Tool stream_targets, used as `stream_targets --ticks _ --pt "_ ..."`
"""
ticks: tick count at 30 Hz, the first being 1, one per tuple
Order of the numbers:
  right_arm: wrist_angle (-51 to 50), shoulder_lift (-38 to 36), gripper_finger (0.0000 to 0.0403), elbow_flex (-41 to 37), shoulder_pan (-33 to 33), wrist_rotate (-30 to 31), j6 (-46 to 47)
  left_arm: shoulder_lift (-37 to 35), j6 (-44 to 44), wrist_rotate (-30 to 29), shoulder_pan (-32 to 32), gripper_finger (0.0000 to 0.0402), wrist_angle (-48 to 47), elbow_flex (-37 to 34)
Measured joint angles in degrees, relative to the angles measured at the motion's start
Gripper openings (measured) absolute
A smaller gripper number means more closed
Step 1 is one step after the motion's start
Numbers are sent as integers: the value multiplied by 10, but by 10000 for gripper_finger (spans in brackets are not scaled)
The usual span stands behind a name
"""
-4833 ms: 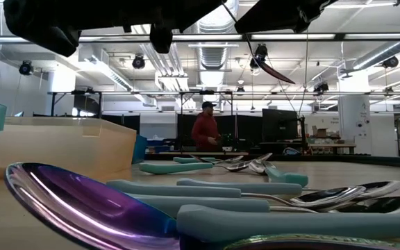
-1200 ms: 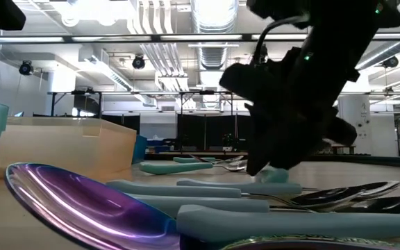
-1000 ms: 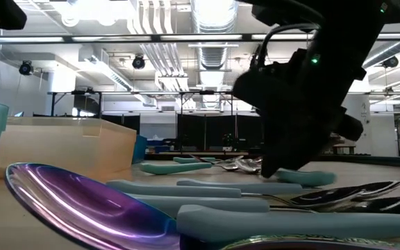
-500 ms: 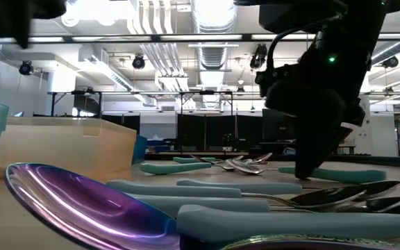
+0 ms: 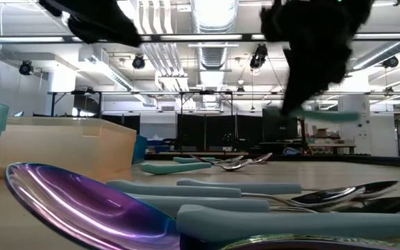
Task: Sort silverware by color (type)
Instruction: Put the green spoon into the blue bin
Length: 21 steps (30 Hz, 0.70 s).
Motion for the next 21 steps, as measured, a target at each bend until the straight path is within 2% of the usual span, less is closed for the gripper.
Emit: stream_targets --ticks 5,10,16,21 --pt "123 -31 40 0 0 86 -129 0 48 -45 39 110 208 -79" --pt "262 -25 40 1 0 106 -277 0 95 -56 67 110 396 -138" --pt "329 -8 40 1 -1 107 -362 0 169 -60 75 110 507 -163" --pt "357 -6 40 1 -1 108 -400 0 190 -60 77 110 523 -160"
